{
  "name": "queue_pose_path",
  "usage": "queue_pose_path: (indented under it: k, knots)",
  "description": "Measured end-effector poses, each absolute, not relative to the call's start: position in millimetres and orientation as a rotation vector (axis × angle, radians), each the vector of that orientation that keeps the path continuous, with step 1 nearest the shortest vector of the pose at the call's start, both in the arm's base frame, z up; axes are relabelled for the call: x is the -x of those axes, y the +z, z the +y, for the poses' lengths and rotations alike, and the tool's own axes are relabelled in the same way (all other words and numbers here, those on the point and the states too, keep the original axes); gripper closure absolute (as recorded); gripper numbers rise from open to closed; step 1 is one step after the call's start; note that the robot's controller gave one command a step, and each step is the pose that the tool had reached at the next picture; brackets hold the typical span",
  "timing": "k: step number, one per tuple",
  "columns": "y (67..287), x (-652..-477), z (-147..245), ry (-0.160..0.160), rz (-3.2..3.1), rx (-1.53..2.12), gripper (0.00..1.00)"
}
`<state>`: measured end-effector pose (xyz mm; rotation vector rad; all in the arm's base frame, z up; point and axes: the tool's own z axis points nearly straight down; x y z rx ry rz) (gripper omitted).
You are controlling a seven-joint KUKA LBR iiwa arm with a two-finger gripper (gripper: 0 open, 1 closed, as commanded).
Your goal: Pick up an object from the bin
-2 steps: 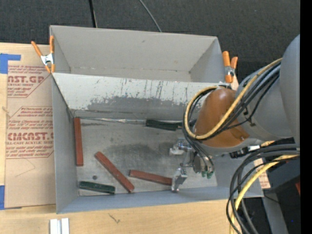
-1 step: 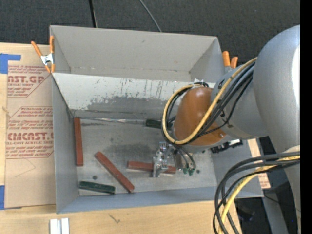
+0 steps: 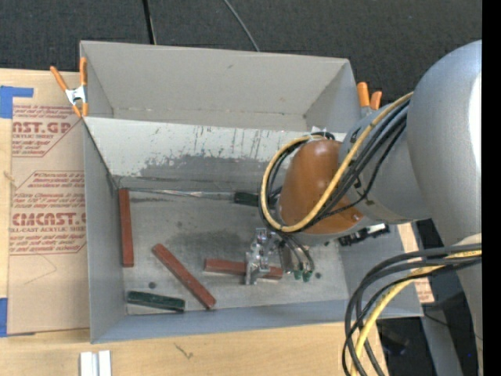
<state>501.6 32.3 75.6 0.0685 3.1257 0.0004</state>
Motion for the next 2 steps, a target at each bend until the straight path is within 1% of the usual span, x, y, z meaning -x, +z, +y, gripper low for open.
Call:
queue_pose_path:
  k: [1, 2]
  knots:
    - [120, -503.3, 32, 0.000, 3.147, -0.057, 1.00]
    - [245, -509.3, 31, 0.000, 3.139, -0.054, 1.00]
